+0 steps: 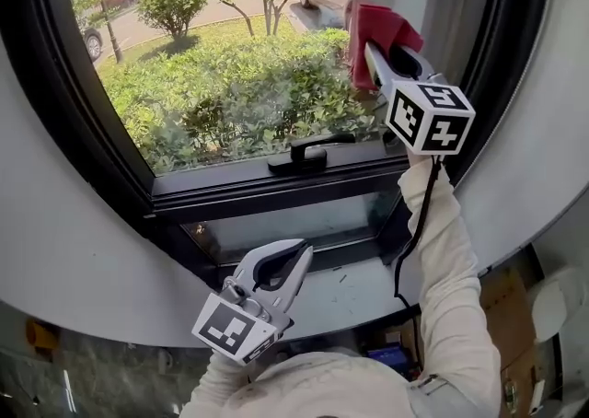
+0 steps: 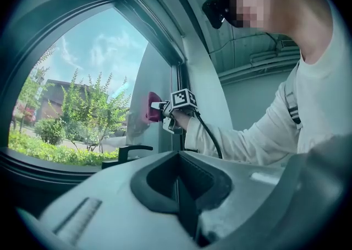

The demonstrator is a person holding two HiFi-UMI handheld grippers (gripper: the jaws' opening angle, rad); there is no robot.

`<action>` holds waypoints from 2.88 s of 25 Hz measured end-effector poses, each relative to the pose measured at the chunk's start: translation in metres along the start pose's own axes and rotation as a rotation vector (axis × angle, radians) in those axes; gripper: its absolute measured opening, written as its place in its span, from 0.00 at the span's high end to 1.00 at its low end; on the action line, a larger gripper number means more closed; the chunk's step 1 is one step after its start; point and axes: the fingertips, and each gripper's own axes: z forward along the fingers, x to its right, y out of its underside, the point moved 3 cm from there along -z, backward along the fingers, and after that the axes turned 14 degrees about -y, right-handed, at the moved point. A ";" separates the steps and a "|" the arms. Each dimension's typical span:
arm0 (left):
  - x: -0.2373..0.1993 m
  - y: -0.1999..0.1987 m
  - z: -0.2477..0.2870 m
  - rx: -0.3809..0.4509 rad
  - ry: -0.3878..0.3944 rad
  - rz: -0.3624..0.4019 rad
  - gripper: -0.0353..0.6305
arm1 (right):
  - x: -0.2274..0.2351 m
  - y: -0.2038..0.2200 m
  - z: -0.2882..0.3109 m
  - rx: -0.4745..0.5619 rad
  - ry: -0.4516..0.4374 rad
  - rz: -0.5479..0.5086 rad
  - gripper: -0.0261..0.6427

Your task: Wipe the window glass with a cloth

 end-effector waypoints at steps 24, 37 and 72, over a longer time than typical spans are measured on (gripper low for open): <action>-0.006 -0.014 -0.032 0.023 0.001 0.023 0.95 | -0.162 0.005 -0.071 0.064 -0.303 -0.008 0.79; -0.015 -0.026 -0.042 0.049 -0.034 0.042 0.95 | -0.237 0.069 -0.139 0.025 -0.385 0.112 0.79; -0.056 -0.032 -0.050 0.069 -0.109 0.052 0.95 | -0.268 0.077 -0.122 0.066 -0.488 0.181 0.79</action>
